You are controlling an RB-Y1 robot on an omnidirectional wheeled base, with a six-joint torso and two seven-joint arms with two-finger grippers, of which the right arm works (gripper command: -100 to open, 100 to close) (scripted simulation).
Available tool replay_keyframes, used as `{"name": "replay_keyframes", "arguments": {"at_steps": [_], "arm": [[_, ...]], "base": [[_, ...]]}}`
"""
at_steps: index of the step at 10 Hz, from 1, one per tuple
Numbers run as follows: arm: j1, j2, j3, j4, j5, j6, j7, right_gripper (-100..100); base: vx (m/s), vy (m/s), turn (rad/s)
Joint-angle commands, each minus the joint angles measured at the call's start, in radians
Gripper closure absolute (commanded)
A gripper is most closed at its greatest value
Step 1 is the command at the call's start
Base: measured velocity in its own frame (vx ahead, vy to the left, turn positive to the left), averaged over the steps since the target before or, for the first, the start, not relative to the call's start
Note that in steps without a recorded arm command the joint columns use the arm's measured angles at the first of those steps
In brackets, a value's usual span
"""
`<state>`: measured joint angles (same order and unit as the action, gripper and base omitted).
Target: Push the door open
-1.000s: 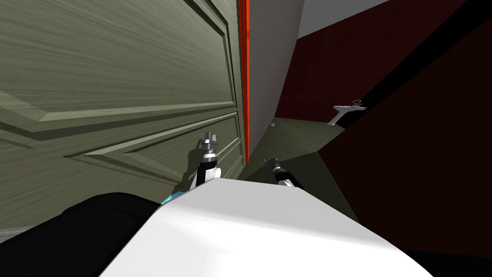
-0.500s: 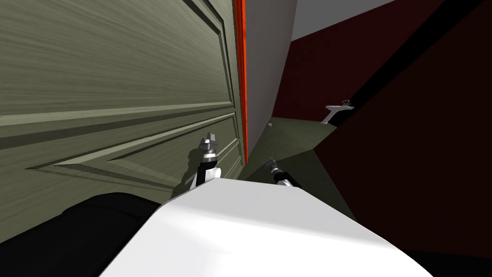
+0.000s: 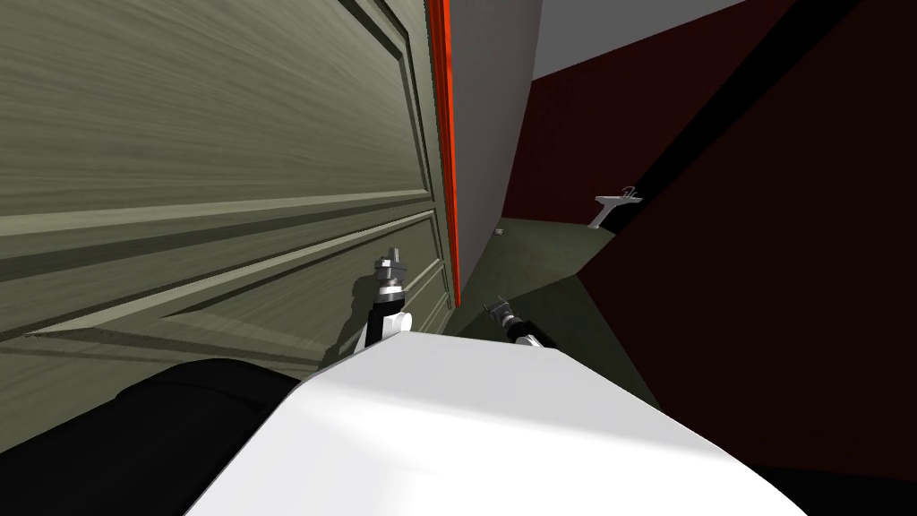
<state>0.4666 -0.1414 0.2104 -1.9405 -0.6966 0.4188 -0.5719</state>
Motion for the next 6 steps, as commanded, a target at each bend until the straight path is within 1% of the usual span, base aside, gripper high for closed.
{"name": "replay_keyframes", "arguments": {"at_steps": [1, 3, 4, 6], "arm": [[0.005, 0.002, 0.004, -0.002, -0.014, 0.033, -0.018, -100], [0.005, 0.002, 0.01, 0.007, -0.036, 0.065, -0.038, -100], [0.005, 0.003, 0.015, 0.014, -0.051, 0.088, -0.053, -100], [0.005, 0.003, 0.024, 0.027, -0.083, 0.136, -0.082, -100]], "base": [[0.007, 0.029, -0.1], [-0.001, 0.023, -0.072], [0.0, 0.033, -0.11], [-0.01, 0.04, -0.152]]}}
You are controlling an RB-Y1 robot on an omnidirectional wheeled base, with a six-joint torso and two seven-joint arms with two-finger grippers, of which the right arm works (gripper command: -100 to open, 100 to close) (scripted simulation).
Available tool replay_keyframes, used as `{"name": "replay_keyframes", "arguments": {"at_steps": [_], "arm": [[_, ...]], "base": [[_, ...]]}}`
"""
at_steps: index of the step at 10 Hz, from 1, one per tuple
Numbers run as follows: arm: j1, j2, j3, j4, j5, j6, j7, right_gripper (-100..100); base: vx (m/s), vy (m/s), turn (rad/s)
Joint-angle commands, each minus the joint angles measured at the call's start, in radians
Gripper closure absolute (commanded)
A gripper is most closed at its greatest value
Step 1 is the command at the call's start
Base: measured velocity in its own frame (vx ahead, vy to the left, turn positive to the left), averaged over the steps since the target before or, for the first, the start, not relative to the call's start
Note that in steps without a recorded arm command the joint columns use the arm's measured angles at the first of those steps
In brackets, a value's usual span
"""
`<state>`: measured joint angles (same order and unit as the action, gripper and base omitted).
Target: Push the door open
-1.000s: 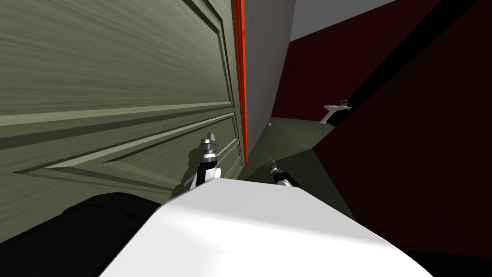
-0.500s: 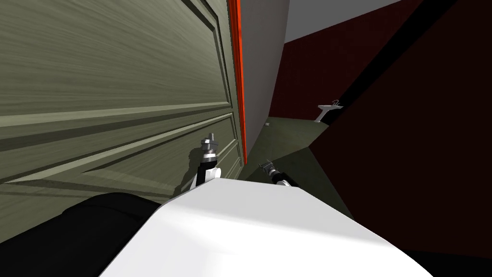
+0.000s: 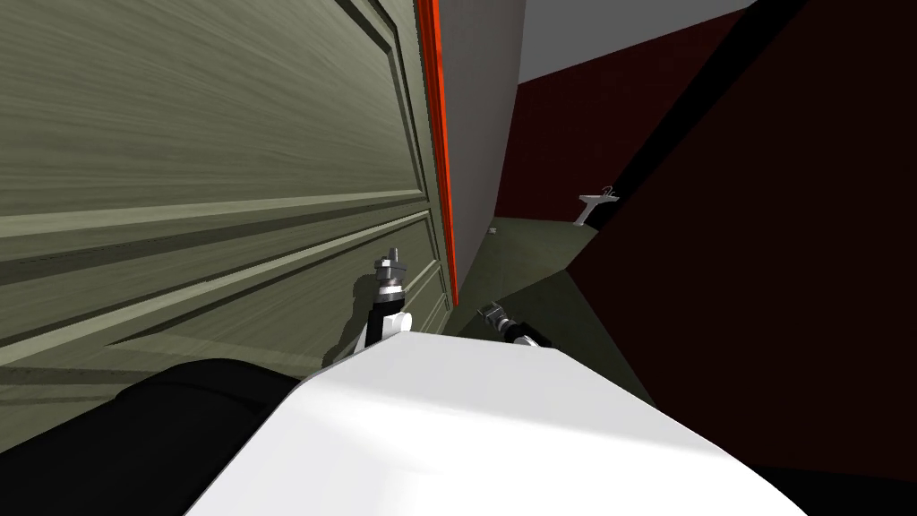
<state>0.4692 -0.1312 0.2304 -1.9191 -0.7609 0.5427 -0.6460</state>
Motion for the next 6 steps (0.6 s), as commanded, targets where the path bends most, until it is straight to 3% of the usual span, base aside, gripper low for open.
{"name": "replay_keyframes", "arguments": {"at_steps": [1, 6], "arm": [[0.003, -0.007, 0.007, 0.01, -0.029, 0.028, -0.018, -100], [0.003, -0.003, 0.028, 0.038, -0.097, 0.13, -0.081, -100]], "base": [[-0.011, 0.032, -0.089], [-0.009, 0.032, -0.103]]}}
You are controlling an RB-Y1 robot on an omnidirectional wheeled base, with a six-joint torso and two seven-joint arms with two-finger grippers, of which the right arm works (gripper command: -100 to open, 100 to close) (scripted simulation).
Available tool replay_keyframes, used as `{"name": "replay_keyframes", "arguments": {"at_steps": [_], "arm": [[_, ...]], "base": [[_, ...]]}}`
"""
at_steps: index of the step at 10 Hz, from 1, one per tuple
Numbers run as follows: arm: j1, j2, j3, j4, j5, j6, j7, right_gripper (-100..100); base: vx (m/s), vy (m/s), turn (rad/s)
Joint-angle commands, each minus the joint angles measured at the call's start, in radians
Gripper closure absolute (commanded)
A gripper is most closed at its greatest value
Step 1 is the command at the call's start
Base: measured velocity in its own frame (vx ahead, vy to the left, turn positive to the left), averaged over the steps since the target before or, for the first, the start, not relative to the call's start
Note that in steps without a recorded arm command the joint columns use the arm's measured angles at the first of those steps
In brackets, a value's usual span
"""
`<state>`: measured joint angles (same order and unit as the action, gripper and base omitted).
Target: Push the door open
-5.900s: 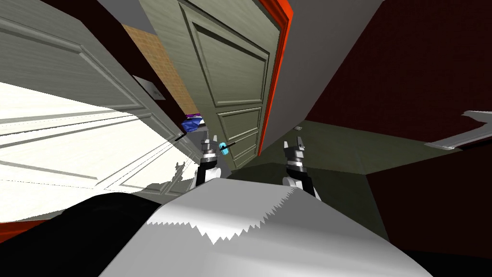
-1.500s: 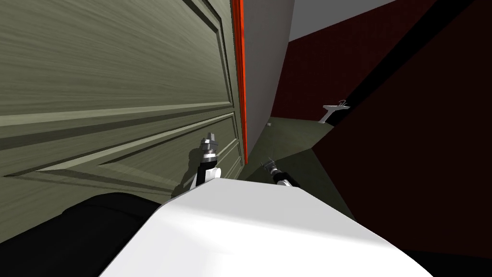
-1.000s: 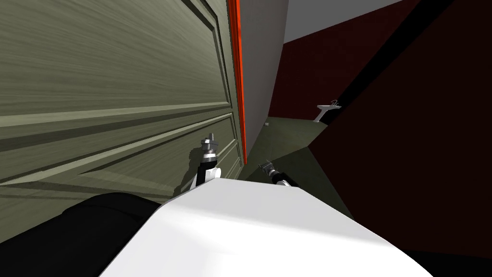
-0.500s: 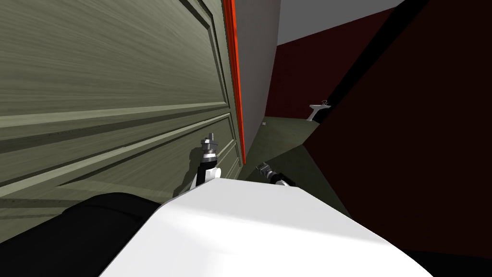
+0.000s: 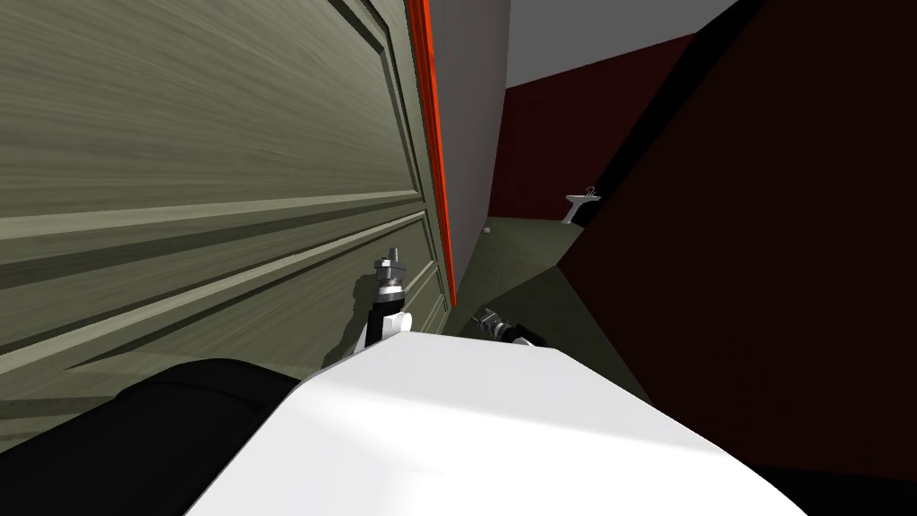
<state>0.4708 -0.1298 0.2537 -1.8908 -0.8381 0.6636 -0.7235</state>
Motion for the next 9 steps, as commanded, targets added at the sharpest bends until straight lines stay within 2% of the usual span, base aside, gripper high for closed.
{"name": "replay_keyframes", "arguments": {"at_steps": [1, 6, 9], "arm": [[0.001, -0.004, 0.007, 0.014, -0.03, 0.024, -0.013, -100], [0.002, 0.001, 0.026, 0.039, -0.091, 0.117, -0.07, -100], [0.002, 0.003, 0.035, 0.052, -0.121, 0.163, -0.098, -100]], "base": [[-0.023, 0.031, -0.11], [-0.019, 0.027, -0.097], [-0.02, 0.025, -0.085]]}}
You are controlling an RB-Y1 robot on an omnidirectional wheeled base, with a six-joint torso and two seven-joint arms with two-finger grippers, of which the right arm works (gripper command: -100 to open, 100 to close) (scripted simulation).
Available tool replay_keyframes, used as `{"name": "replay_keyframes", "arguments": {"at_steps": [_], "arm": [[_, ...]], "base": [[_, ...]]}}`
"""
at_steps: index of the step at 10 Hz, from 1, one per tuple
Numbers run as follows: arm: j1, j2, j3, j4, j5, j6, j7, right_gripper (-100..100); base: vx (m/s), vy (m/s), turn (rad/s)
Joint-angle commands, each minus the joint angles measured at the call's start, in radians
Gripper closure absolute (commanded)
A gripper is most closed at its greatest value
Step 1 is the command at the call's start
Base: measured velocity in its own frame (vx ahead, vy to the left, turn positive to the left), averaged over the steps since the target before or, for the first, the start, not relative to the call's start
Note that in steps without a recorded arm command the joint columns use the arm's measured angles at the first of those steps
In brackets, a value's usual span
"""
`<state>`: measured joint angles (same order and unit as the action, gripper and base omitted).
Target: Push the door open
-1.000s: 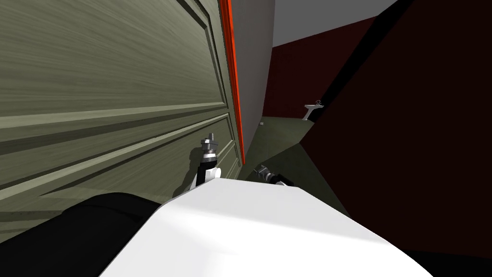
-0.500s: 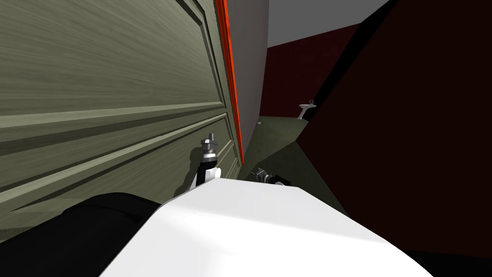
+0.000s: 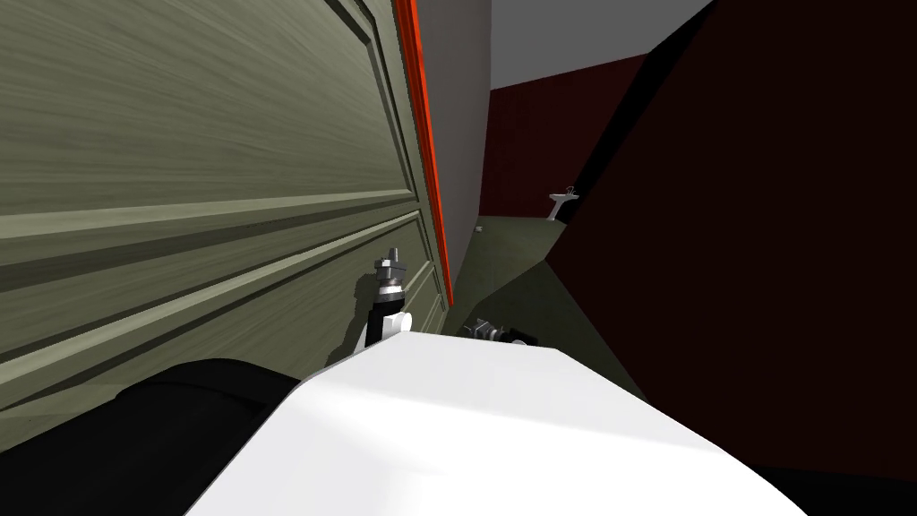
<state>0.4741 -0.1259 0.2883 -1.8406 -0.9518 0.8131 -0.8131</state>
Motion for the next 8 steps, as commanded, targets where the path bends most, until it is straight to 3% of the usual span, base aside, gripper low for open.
{"name": "replay_keyframes", "arguments": {"at_steps": [1, 3, 8], "arm": [[-0.001, 0.0, 0.003, 0.006, -0.017, 0.028, -0.017, -100], [-0.001, 0.004, 0.012, 0.018, -0.046, 0.071, -0.044, -100], [-0.001, 0.011, 0.027, 0.04, -0.099, 0.151, -0.093, -100]], "base": [[-0.023, 0.02, -0.081], [-0.034, 0.021, -0.113], [-0.033, 0.022, -0.086]]}}
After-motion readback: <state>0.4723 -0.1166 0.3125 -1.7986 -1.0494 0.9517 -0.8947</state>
